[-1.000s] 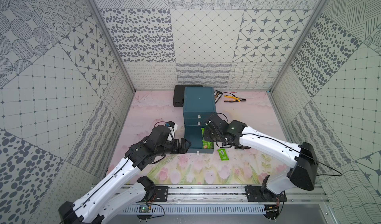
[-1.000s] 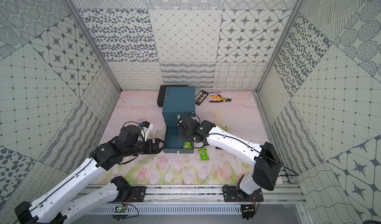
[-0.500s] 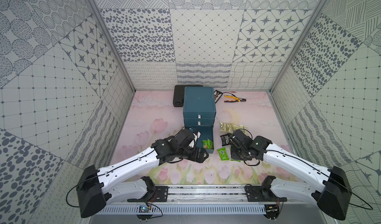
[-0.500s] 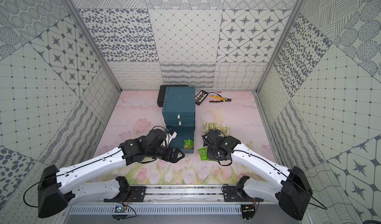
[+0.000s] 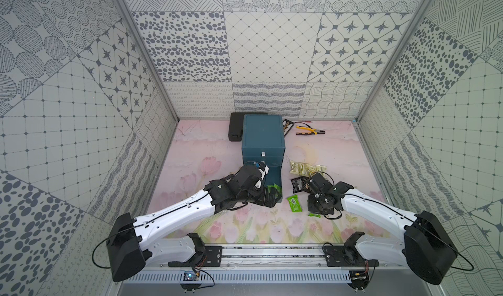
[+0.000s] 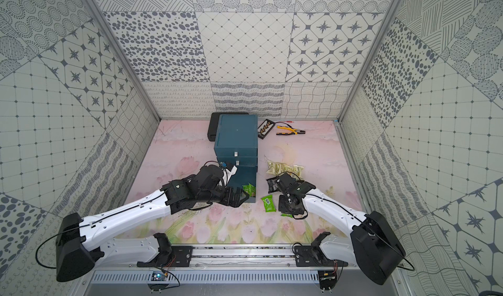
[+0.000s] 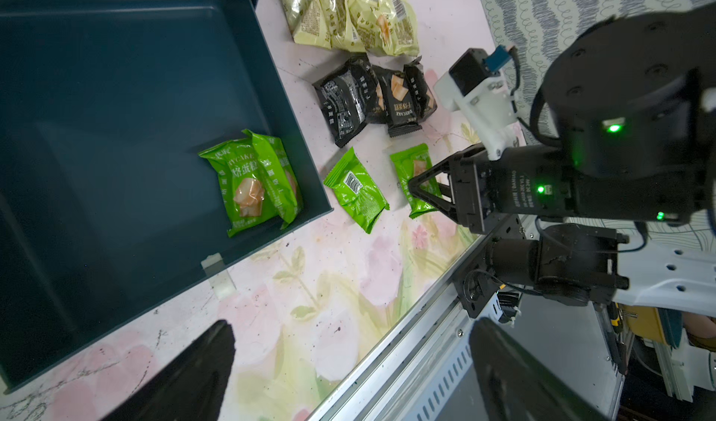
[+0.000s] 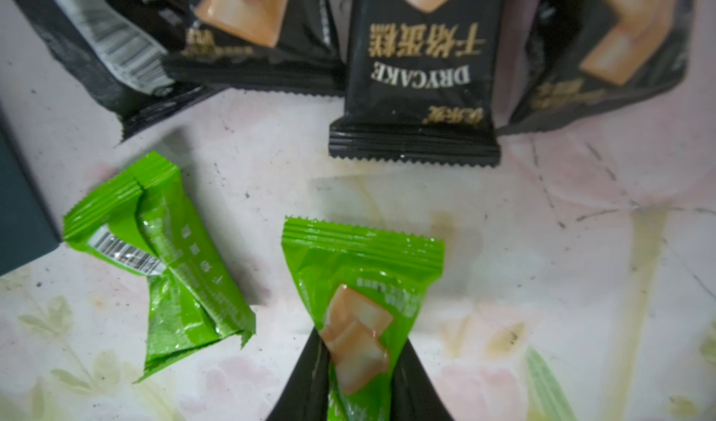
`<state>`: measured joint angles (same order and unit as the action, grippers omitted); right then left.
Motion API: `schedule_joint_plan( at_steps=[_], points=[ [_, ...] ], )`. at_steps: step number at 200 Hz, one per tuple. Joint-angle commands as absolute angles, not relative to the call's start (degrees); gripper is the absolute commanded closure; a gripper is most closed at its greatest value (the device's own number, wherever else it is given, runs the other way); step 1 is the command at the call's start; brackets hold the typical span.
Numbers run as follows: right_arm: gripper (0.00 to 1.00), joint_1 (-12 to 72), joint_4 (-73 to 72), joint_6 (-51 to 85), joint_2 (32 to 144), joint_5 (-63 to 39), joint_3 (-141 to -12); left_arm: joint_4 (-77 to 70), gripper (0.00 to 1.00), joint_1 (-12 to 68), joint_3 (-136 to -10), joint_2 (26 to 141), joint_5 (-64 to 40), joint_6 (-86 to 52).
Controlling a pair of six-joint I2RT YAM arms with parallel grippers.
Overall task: Take the cookies out of the drawer
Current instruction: Place the cookie at the center of the board.
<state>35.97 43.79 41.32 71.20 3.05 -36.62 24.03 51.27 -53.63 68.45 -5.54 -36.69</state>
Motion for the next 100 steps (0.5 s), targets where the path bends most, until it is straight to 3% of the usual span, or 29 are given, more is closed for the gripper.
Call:
schedule_joint_plan(
  at_steps=[1,22,59,100],
  points=[
    [0.76,35.8,39.2,39.5,73.4,1.8,-36.4,24.3,0.01,50.5,-54.9,68.9,-1.2,-36.3],
    [0.69,35.9,38.5,39.1,75.3,1.4,-37.0,24.1,0.01,48.7,-54.0,67.9,-1.3,-37.2],
    [0.45,35.9,38.5,39.4,77.2,0.6,-38.9,24.9,0.01,44.8,-52.8,65.1,-2.3,-37.4],
    [0.34,35.9,41.1,42.1,75.3,1.3,-42.1,28.5,0.01,41.7,-52.4,61.6,-1.7,-37.2]
  ],
)
